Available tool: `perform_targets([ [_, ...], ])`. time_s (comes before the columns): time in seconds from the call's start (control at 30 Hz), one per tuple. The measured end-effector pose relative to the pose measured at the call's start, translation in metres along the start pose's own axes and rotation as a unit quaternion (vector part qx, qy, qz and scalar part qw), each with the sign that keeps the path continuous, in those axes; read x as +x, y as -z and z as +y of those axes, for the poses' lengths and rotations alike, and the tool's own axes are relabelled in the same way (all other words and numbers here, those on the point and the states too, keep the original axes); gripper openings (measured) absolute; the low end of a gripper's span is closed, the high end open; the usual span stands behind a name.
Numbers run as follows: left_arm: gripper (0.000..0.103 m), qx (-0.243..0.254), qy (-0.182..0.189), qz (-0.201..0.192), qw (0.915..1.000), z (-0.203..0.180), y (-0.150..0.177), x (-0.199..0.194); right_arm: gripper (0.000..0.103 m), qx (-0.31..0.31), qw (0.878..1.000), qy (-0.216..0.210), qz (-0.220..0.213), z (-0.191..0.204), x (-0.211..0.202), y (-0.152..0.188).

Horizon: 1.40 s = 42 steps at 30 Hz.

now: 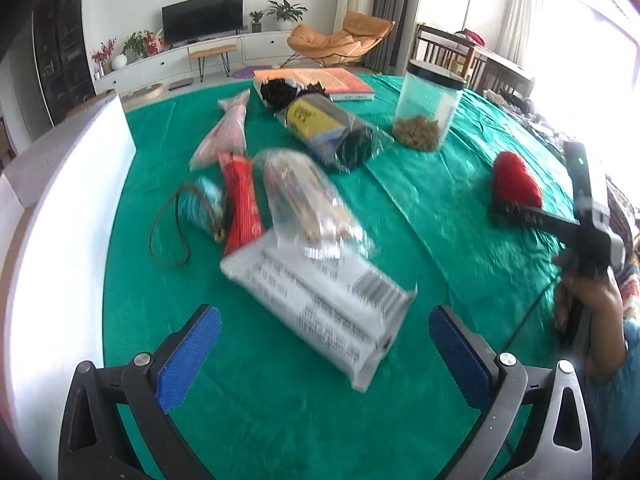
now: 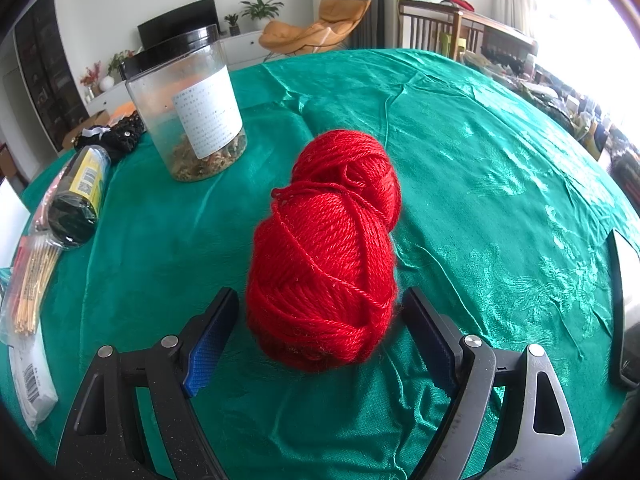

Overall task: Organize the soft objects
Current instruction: 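Close the right gripper on the red yarn ball while the left grasps the clear stick bag, then carry both items over the white box and open both grippers to drop them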

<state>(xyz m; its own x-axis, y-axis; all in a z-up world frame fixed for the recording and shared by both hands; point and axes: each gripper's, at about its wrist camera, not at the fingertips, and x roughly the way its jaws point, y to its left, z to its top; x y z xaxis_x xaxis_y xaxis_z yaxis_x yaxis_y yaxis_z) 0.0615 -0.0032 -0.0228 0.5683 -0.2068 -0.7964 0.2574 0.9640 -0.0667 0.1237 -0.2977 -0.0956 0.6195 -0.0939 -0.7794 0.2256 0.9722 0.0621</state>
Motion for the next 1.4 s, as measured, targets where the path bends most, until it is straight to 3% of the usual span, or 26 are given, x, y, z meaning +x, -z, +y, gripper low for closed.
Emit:
perform_targets([
  [0.13,0.099,-0.005,-0.046,0.052,0.9976,-0.011,-0.056,0.056,0.086,0.008,1.000,-0.012,-0.004,-0.003,-0.001,0.000],
  [0.2,0.083,-0.015,-0.068,0.087,0.9938,-0.009,-0.067,0.085,0.086,0.035,0.998,-0.057,-0.016,-0.015,-0.006,0.001],
  [0.3,0.078,-0.019,-0.088,0.105,0.9905,-0.005,-0.071,0.107,0.086,0.102,0.987,-0.121,-0.012,-0.040,-0.013,-0.003],
  [0.33,0.070,-0.023,-0.087,0.110,0.9899,-0.005,-0.071,0.113,0.086,0.107,0.986,-0.124,-0.009,-0.044,-0.014,-0.008],
  [0.4,0.035,-0.037,-0.068,0.105,0.9914,-0.003,-0.074,0.114,0.086,0.093,0.988,-0.120,0.008,-0.042,-0.008,-0.024],
  [0.43,0.033,-0.038,-0.069,0.105,0.9914,-0.002,-0.076,0.112,0.085,0.080,0.989,-0.122,0.027,-0.040,0.001,-0.033],
  [0.47,0.032,-0.042,-0.058,0.100,0.9924,-0.001,-0.078,0.107,0.072,0.067,0.989,-0.125,0.052,-0.036,0.011,-0.040],
  [0.5,0.032,-0.054,-0.036,0.093,0.9935,0.002,-0.081,0.100,0.047,0.059,0.988,-0.120,0.076,-0.035,0.020,-0.045],
  [0.53,0.032,-0.069,-0.013,0.082,0.9941,0.007,-0.084,0.089,0.044,0.062,0.988,-0.120,0.075,-0.036,0.022,-0.051],
  [0.77,0.031,-0.138,0.072,-0.005,0.9878,0.041,-0.111,0.010,0.044,0.042,0.995,-0.087,-0.009,-0.035,-0.012,-0.134],
  [0.87,0.031,-0.145,0.077,-0.035,0.9858,0.059,-0.111,-0.025,0.044,0.000,0.995,-0.083,-0.050,-0.007,-0.050,-0.159],
  [0.93,0.032,-0.151,0.069,-0.047,0.9849,0.075,-0.102,-0.047,0.044,-0.024,0.992,-0.108,-0.065,0.021,-0.078,-0.158],
  [1.03,0.032,-0.173,0.048,-0.057,0.9820,0.116,-0.081,-0.081,0.044,-0.064,0.981,-0.171,-0.066,0.082,-0.113,-0.142],
  [1.13,0.032,-0.195,-0.004,-0.066,0.9786,0.163,-0.053,-0.119,0.044,-0.094,0.960,-0.259,-0.044,0.154,-0.143,-0.115],
  [1.27,0.032,-0.228,-0.088,-0.063,0.9676,0.226,-0.004,-0.159,0.044,-0.139,0.920,-0.367,-0.012,0.256,-0.188,-0.075],
  [1.4,0.038,-0.264,-0.168,-0.053,0.9484,0.268,0.045,-0.176,0.046,-0.194,0.877,-0.439,0.025,0.348,-0.222,-0.029],
])
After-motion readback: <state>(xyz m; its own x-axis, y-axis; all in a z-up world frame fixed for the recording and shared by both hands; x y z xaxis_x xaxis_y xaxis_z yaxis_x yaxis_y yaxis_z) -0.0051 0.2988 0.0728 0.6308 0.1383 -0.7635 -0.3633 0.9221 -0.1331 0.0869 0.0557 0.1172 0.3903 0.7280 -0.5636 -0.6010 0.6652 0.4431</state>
